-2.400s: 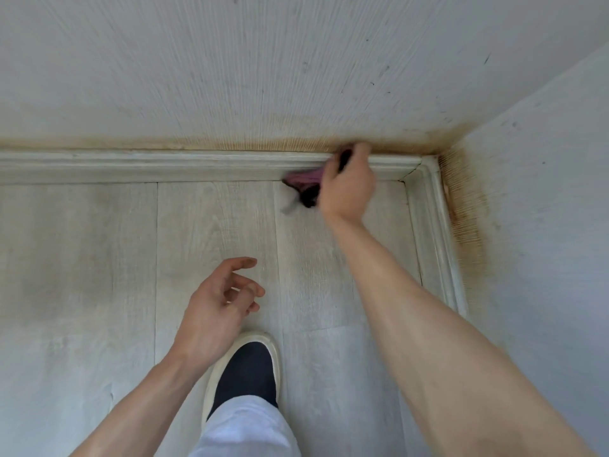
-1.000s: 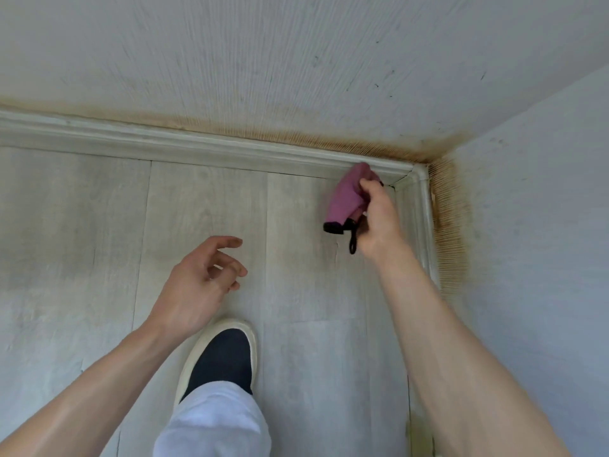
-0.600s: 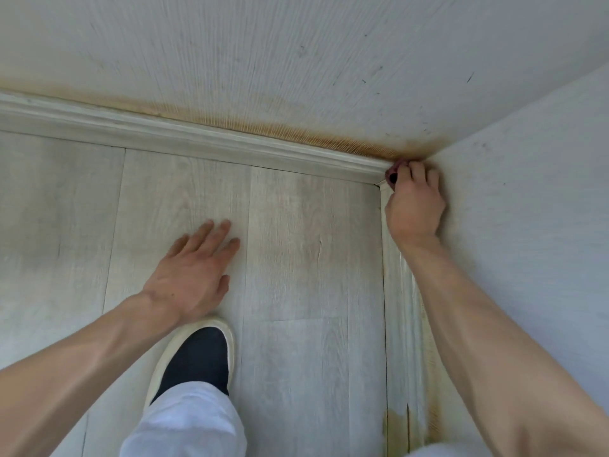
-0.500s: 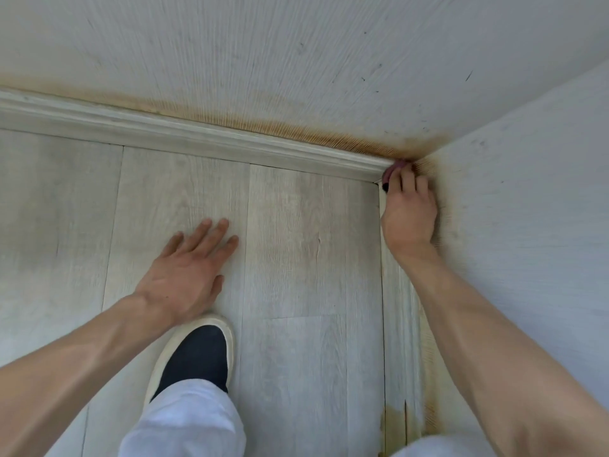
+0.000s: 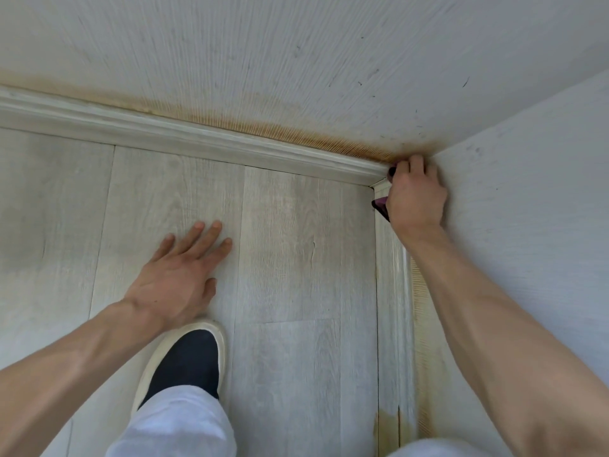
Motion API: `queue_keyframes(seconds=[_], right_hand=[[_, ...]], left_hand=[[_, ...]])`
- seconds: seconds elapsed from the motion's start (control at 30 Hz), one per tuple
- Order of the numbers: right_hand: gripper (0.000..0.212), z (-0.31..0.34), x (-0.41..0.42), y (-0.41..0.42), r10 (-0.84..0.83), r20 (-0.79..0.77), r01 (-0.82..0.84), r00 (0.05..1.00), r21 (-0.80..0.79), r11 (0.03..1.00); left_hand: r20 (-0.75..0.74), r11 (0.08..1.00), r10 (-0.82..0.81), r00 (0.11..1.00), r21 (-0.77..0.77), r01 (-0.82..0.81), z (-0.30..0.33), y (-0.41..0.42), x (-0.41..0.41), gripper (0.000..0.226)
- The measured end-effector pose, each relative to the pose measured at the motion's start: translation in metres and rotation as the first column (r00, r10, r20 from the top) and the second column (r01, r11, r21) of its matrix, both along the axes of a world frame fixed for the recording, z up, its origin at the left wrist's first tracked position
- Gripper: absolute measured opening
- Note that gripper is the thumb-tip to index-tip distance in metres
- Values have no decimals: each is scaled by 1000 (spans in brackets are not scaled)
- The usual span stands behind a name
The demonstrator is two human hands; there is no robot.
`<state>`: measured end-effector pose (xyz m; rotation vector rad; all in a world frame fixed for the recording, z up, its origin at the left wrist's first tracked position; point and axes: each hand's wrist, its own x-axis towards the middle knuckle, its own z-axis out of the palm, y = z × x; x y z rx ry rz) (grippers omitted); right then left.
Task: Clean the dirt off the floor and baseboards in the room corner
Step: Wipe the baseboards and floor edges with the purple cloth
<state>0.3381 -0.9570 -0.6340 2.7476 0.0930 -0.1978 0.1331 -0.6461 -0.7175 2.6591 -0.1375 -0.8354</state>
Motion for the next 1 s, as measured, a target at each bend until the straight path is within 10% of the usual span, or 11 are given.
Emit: queue_keyframes(seconds=[0.2,0.3,0.4,0.7,0.8,1.0], right_hand=[[72,6,-15,7,-31,-216,-20,976,-228,973],[36,24,-9,3,4,-125,-16,992,-100,995],[48,32,7,6,73,-22,-75,997,-76,994],[29,-18,-95,-9,194,-496,-347,846,-237,907],[47,-4,-55,-1,379,-411,-487,829,-199,850],[16,-7,17,10,661,-179,-676,729,-341,654]], left_hand=[[2,1000,9,1000,-2,-9,-1,1,-1,74],[11,1000,23,1000,-5,-23,-2,-4,-3,75],[17,1000,31,999,1,-31,-3,-6,-6,76],[9,1000,16,1000,22,-17,-3,-5,-4,75],[18,1000,8,1000,15,-8,-2,-4,-3,75],[16,999,-5,1000,38,5,-3,-3,-3,75]])
